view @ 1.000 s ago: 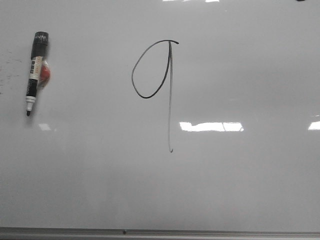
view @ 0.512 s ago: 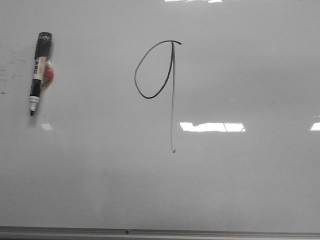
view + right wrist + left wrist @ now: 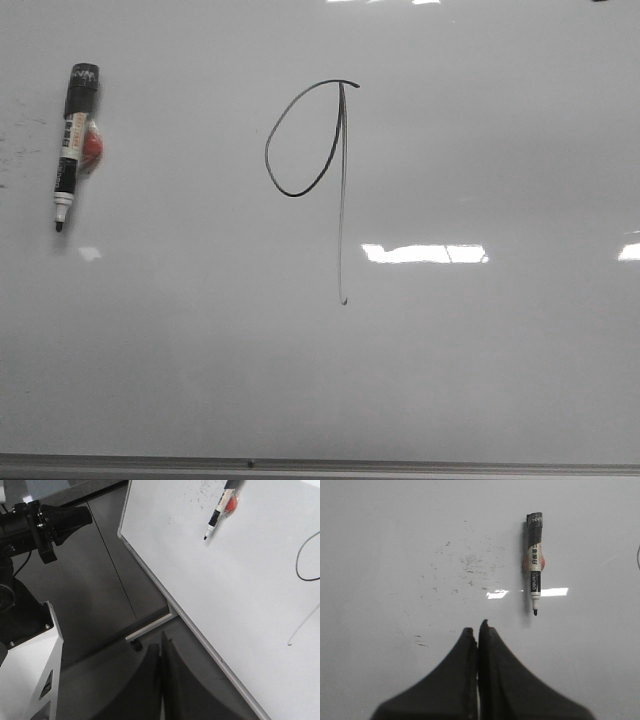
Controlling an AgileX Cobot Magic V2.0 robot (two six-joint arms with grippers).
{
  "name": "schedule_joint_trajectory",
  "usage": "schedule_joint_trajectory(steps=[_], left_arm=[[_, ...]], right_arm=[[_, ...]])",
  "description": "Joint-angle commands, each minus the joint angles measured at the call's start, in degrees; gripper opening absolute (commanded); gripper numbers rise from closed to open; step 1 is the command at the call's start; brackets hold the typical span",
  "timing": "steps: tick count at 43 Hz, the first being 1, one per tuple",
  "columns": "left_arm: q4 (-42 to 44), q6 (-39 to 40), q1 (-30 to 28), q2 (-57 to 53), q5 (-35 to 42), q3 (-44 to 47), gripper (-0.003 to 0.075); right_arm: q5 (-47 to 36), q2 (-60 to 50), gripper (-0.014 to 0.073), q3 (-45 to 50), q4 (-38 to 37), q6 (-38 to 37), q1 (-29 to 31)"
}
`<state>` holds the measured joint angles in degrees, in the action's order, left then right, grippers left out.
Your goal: Write number 9 on whiteboard
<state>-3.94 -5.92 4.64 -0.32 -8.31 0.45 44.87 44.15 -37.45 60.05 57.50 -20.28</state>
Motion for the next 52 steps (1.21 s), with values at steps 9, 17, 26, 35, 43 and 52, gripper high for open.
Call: schedule_joint_trajectory(steps=[9, 17, 26, 35, 43, 52], left_arm=[[0.03, 0.67, -0.19, -1.14, 4.59, 0.05, -0.0019], [0.03, 0.67, -0.19, -1.14, 4.59, 0.05, -0.0019], [0.03, 0.67, -0.19, -1.14, 4.59, 0.05, -0.0019], [0.03, 0.67, -0.19, -1.14, 4.59, 0.05, -0.0019], [0.03, 0.67, -0.19, -1.14, 4.59, 0.05, -0.0019], [0.03, 0.67, -0.19, -1.14, 4.59, 0.05, -0.0019]], right_arm=[[-1.22, -0.37, -0.006, -1.57, 3.35, 0.12, 0.33], [-1.22, -0.37, -0.006, -1.57, 3.35, 0.12, 0.33], [-1.28, -0.37, -0.006, -1.57, 3.35, 0.15, 0.33], [-1.87, -0.87, -0.006, -1.43, 3.24, 0.43, 0.33], [-15.95, -6.25, -0.006, 2.55, -6.69, 0.33, 0.57], [-40.13, -19.98, -0.006, 19.09, -19.78, -18.46, 7.56]])
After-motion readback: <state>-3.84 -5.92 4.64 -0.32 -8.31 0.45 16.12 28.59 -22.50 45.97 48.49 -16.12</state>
